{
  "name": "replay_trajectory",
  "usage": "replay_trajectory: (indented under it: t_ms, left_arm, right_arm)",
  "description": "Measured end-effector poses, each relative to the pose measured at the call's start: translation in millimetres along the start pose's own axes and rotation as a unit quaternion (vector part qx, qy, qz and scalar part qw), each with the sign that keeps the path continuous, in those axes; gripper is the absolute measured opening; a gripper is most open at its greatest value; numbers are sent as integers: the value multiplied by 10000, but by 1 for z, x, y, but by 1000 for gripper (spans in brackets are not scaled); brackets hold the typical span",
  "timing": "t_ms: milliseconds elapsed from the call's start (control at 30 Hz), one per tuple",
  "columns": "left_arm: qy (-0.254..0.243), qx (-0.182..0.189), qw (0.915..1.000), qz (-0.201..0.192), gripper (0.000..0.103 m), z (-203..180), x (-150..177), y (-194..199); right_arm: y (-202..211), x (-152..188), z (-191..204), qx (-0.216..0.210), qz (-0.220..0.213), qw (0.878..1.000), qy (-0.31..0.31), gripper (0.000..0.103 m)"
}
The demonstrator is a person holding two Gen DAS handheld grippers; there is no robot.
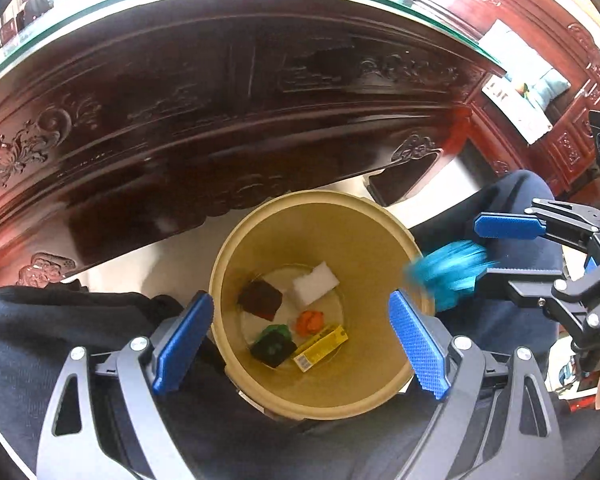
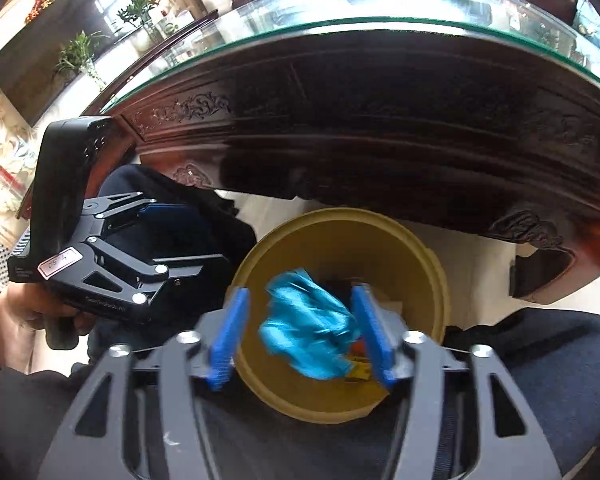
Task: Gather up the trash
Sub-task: 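Lower both tools into the yellow bin and open both to drop the items, then raise both tools back toward the remaining trash on the table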
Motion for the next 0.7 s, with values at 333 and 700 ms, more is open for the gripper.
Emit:
replay_trajectory:
  t_ms: [333,700]
  left_arm:
    - [-63,-78,9992,-376,89,3,-33,18]
    - [-402,-918,9761,-1931,95,12,-197,80]
  right_arm:
    - [15,-30,-1,-260,-390,9989,25,58]
    - [81,-140,-34,567,-1856,9803,373,94]
Point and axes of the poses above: each gripper's, at about its wrist camera, not at the fingertips, and y roughly against the way its jaws point, z to its left, x to its underside, the point moved 10 cm from there along -y, roughly the way its jaws point, and after that the axes turned 7 degrees about -x, right-handed, at the moved point
